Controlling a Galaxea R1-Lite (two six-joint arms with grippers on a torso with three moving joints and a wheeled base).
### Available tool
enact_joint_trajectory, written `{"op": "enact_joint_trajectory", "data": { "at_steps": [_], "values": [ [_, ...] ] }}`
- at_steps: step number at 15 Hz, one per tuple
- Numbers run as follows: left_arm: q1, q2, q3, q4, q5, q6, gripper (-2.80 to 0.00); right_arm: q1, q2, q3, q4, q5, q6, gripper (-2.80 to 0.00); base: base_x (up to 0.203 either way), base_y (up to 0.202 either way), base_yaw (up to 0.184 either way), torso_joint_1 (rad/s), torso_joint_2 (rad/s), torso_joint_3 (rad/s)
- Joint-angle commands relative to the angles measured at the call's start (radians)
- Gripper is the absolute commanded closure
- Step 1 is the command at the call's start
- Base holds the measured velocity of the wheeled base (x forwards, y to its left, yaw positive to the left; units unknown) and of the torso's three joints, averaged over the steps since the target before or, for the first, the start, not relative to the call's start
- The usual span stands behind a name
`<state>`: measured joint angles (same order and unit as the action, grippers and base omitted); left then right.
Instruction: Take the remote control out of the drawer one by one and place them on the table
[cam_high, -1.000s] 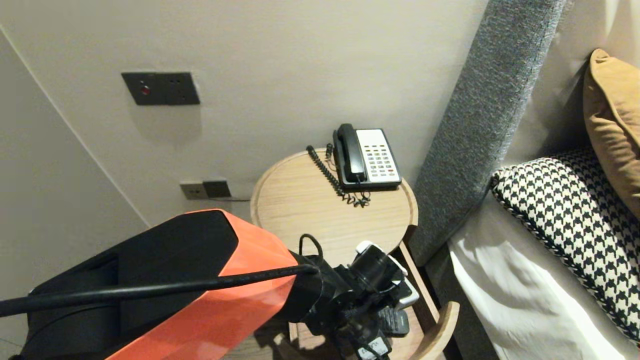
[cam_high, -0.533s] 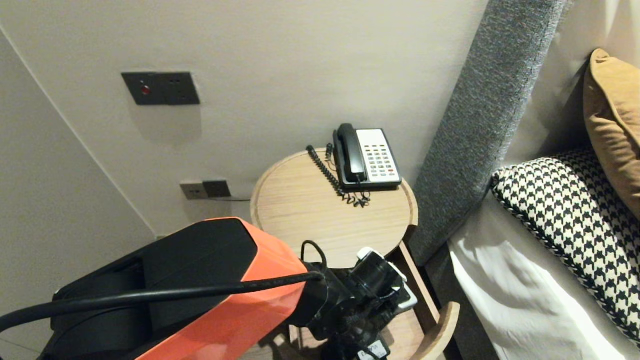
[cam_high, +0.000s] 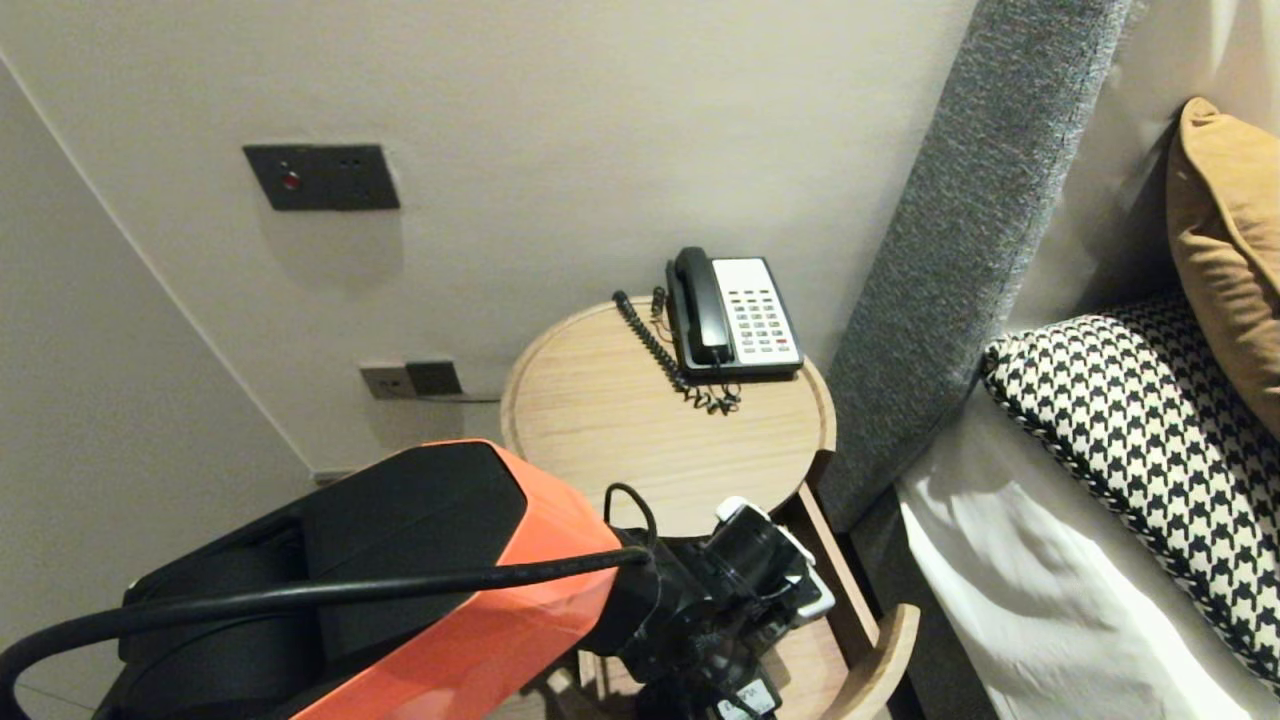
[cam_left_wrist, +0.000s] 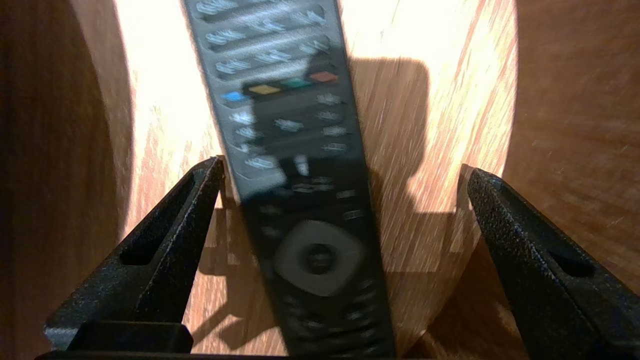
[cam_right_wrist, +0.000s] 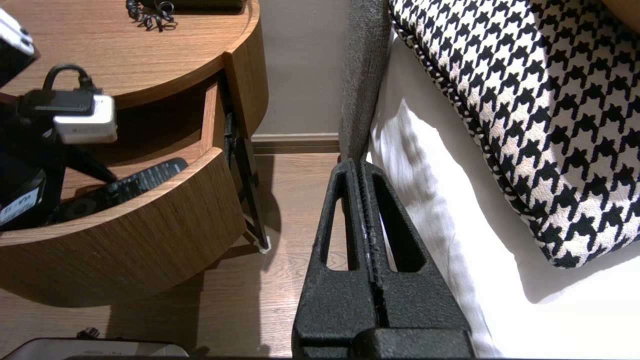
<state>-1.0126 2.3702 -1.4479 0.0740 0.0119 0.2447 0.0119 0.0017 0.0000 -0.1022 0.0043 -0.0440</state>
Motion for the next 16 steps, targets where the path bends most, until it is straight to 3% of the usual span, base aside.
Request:
{"op": "enact_joint_trajectory", "data": {
  "at_steps": [1,10,15,16],
  "values": [
    [0.0,-0.003,-0.019,0.0,0.0,0.001,-2.8,0.0,0.0,0.04,-0.002,0.0,0.0,0.0,0.0,0.0,0.0,0.0,0.0,0.0],
    [0.0,0.065,-0.119,0.003,0.002,0.005,-2.8,0.0,0.0,0.04,-0.001,0.0,0.0,0.0,0.0,0.0,0.0,0.0,0.0,0.0],
    [0.0,0.064,-0.119,0.005,0.002,0.004,-2.8,0.0,0.0,0.04,-0.001,0.0,0.0,0.0,0.0,0.0,0.0,0.0,0.0,0.0],
    [0.0,0.063,-0.117,0.006,0.002,0.005,0.0,0.0,0.0,0.04,-0.001,0.0,0.0,0.0,0.0,0.0,0.0,0.0,0.0,0.0]
  ]
}}
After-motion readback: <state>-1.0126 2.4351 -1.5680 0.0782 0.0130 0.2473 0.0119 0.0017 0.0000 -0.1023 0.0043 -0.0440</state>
